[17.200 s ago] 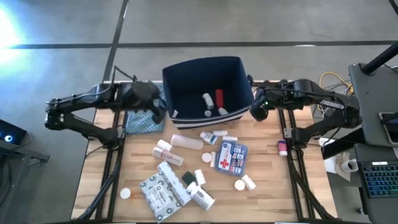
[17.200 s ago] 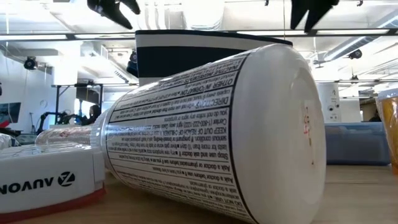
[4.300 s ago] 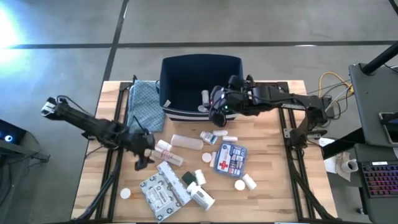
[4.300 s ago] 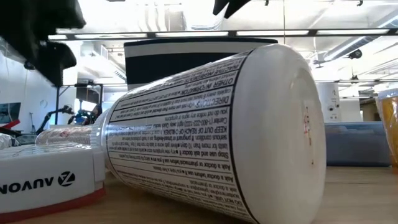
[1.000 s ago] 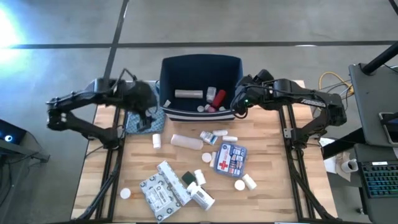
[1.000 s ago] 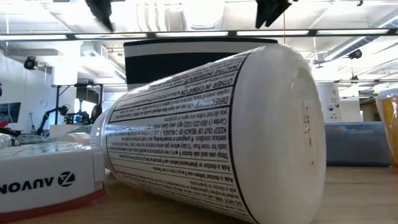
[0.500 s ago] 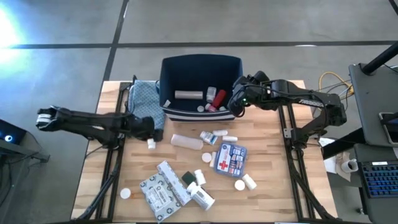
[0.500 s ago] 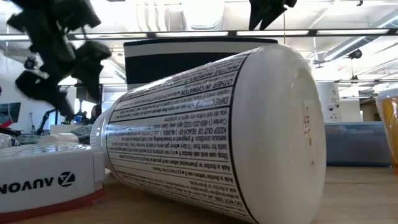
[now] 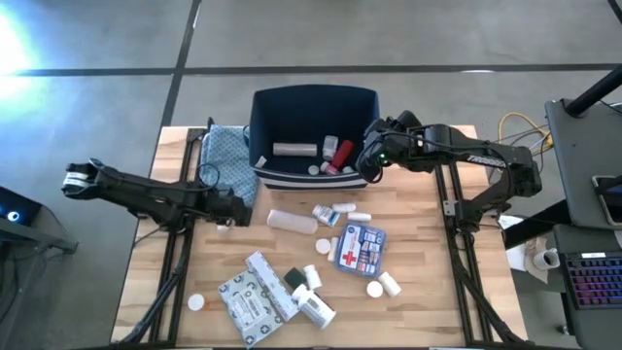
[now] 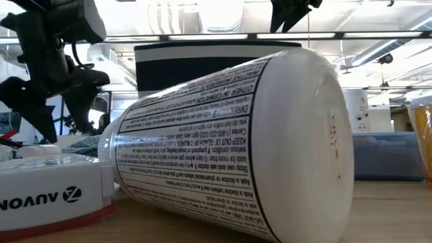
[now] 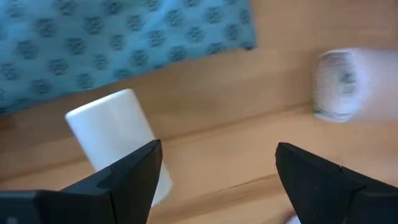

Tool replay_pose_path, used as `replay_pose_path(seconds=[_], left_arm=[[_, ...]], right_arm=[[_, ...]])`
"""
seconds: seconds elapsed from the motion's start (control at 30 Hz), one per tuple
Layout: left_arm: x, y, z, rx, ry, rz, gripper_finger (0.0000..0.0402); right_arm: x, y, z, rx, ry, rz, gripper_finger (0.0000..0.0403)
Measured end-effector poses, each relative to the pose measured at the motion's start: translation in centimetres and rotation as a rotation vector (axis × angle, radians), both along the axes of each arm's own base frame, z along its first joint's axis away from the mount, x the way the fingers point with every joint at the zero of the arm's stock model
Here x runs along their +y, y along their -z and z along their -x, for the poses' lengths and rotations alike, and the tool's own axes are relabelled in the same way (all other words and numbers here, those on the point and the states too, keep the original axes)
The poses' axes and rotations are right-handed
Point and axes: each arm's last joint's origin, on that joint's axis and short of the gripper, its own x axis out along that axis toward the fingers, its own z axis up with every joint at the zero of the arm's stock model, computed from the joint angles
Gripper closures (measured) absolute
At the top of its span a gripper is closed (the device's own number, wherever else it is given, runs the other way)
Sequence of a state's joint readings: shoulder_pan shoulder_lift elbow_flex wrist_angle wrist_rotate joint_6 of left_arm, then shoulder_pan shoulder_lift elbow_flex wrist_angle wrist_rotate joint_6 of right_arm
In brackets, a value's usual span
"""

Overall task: Pick & place medical supplies in basket/bin
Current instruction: Put the white pill bottle into the blue bin

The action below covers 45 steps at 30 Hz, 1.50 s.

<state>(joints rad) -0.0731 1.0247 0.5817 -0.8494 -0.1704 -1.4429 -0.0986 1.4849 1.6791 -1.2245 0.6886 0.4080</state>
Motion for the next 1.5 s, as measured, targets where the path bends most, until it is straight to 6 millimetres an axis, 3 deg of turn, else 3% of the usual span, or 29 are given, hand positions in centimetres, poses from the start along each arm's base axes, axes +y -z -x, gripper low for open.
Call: replay_pose_path(seconds=[0.1, 0.27, 0.33, 0.4, 0.67, 1.2, 1.5], left_arm=[[0.0, -0.9, -0.3, -0.008, 0.002, 0.000, 0.0109], [0.0, -2.4, 1.0, 0.141, -0.047, -0.088, 0.0109], [0.0, -2.5, 1.8, 0.211, -0.073, -0.103, 0.0109], [-0.2, -2.3, 1.7, 0.173, -0.076, -0.096, 0.0109], [-0.4, -1.0, 1.2, 0.216, -0.109, -0.104, 0.0109], [-1.5, 3.8, -1.8, 0.530, -0.349, -0.029, 0.0109], [-2.8, 4.3, -2.9, 0.447, -0.336, 0.018, 0.0109]], right_arm=[[0.0, 0.0, 0.0, 0.000, 0.001, 0.000, 0.0144], [0.0, 0.0, 0.0, 0.000, 0.001, 0.000, 0.0143], [0.0, 0.0, 0.0, -0.001, 0.003, 0.000, 0.0145], [0.0, 0.0, 0.0, -0.003, 0.005, -0.001, 0.0147], [0.0, 0.0, 0.0, -0.003, 0.005, 0.001, 0.0147], [0.0, 0.0, 0.0, -0.008, 0.019, 0.015, 0.0148], [-0.2, -0.1, 0.0, 0.015, 0.002, 0.030, 0.0153]])
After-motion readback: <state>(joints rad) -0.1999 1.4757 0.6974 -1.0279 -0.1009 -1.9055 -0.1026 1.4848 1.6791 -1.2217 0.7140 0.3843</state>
